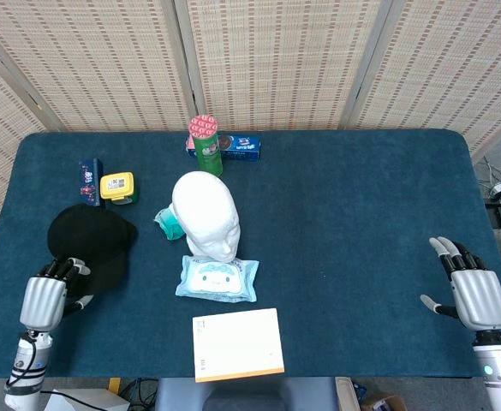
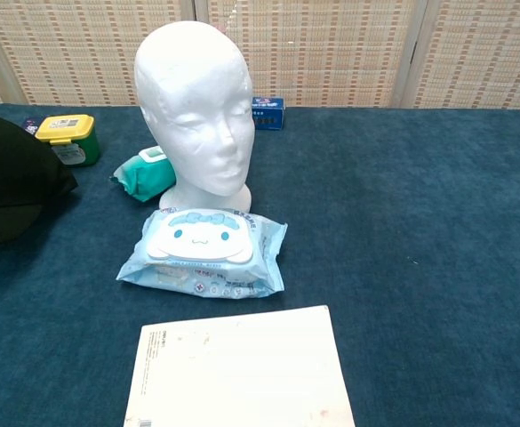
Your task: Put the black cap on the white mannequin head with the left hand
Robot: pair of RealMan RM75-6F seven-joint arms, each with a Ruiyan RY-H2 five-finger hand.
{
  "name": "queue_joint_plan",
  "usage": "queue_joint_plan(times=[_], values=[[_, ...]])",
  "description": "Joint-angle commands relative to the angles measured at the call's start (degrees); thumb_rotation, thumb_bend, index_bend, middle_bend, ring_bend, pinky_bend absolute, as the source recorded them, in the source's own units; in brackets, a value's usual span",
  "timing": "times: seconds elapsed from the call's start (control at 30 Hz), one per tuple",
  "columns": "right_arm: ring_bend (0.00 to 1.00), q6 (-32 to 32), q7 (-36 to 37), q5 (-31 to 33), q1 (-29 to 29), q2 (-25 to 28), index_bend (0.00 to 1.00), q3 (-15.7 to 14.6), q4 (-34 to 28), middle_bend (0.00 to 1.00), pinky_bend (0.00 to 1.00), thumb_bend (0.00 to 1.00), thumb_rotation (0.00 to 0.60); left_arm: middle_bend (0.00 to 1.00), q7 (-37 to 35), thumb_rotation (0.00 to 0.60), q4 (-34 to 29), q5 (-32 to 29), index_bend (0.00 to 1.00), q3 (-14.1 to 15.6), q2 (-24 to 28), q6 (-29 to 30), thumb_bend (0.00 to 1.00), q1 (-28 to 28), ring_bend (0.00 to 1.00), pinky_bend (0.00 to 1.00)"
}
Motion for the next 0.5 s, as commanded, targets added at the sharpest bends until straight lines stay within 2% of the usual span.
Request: queue_joint_plan(times=[0.03, 0.37, 0.5], values=[[0.13, -0.01, 0.07, 0.01, 0.01, 0.04, 0.08, 0.02, -0.01, 0.14, 0.26, 0.00, 0.600, 0.39, -2.73, 0.600, 2.61, 0.50, 0.45, 0.17, -1.36, 1.15, 0.01, -0.27, 0.25, 0.47], [0.13, -0.10, 0.34, 0.07, 0.04, 0.13, 0.08, 0.05, 0.05, 0.14, 0.26, 0.00, 0.600, 0.37, -9.28, 0.600, 7.27, 0.25, 0.46, -0.12, -3.84, 3.78, 0.23, -0.68, 0.25, 0.47], [0.13, -0.25, 0.29, 0.23, 0.11, 0.13, 0.08, 0.10, 0.03, 0.14, 0.26, 0.00, 0.600, 0.37, -11.49, 0.600, 9.23, -0.02, 0.46, -0.42, -4.92, 5.08, 0.27, -0.84, 0.25, 0.47]])
